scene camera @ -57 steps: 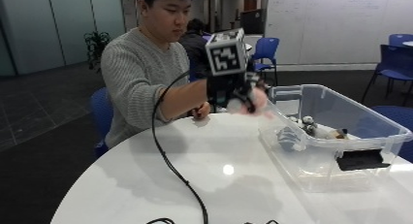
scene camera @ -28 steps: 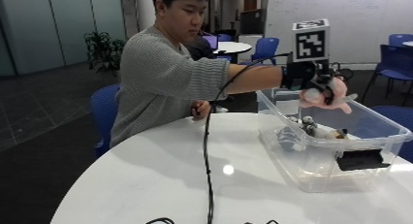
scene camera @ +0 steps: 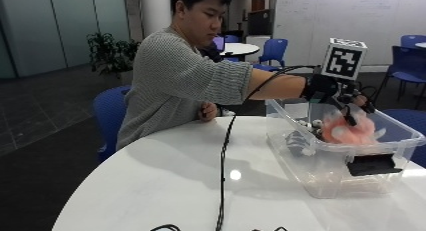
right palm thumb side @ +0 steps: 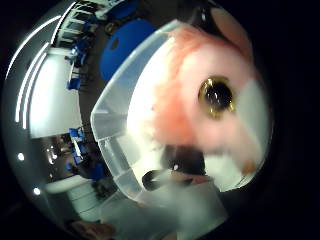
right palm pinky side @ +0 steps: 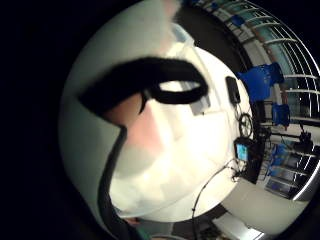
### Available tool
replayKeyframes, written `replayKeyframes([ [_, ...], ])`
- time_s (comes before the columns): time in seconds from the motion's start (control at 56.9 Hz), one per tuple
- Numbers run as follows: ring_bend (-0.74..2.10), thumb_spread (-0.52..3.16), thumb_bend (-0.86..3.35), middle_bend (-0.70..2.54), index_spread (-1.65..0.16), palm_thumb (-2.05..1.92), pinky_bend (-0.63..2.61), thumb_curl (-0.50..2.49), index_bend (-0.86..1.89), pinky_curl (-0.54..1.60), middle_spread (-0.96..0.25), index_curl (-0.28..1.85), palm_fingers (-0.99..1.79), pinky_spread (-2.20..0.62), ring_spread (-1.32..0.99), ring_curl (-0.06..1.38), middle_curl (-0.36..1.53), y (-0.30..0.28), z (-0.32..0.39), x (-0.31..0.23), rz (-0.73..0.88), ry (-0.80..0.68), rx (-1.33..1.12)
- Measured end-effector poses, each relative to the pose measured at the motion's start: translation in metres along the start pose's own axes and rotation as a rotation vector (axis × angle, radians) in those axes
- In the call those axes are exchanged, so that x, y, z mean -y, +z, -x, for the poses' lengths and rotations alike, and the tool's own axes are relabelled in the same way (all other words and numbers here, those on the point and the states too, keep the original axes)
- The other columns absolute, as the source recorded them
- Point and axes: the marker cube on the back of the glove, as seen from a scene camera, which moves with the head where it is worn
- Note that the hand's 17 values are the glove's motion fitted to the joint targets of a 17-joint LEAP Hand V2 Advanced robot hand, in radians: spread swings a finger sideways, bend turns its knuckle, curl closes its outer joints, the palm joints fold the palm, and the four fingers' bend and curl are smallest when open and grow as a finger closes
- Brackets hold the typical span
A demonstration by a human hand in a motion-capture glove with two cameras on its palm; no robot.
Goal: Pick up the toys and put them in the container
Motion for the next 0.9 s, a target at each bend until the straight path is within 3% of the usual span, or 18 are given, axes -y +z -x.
replayKeyframes([
  [0.158,0.38,1.19,-0.04,0.23,-0.45,0.20,1.32,0.65,0.15,0.39,-0.27,0.59,-0.04,-0.02,-0.29,0.50,0.63,-0.004,-0.005,-0.007,0.008,0.009,0.009],
  [0.457,0.35,1.24,-0.02,0.19,-0.42,0.14,1.27,0.50,0.16,0.36,-0.23,0.49,-0.01,0.03,-0.20,0.47,0.55,-0.019,-0.007,-0.040,-0.027,-0.049,0.051],
  [0.616,0.35,1.26,-0.03,0.18,-0.42,0.10,1.25,0.45,0.17,0.35,-0.22,0.47,-0.01,0.04,-0.19,0.47,0.52,-0.027,-0.039,-0.126,-0.078,-0.187,0.191],
  [0.791,0.38,1.28,-0.03,0.17,-0.41,0.01,1.19,0.39,0.19,0.33,-0.21,0.47,0.02,0.04,-0.19,0.47,0.48,0.020,-0.101,-0.257,-0.113,-0.332,-0.023],
  [0.827,0.38,1.28,-0.03,0.17,-0.42,-0.01,1.17,0.39,0.20,0.32,-0.21,0.47,0.03,0.04,-0.18,0.46,0.48,0.034,-0.112,-0.280,-0.124,-0.317,-0.099],
  [0.897,0.38,1.29,-0.02,0.17,-0.42,-0.01,1.15,0.37,0.20,0.32,-0.21,0.47,0.03,0.04,-0.18,0.46,0.46,0.052,-0.117,-0.315,-0.130,-0.198,-0.023],
])
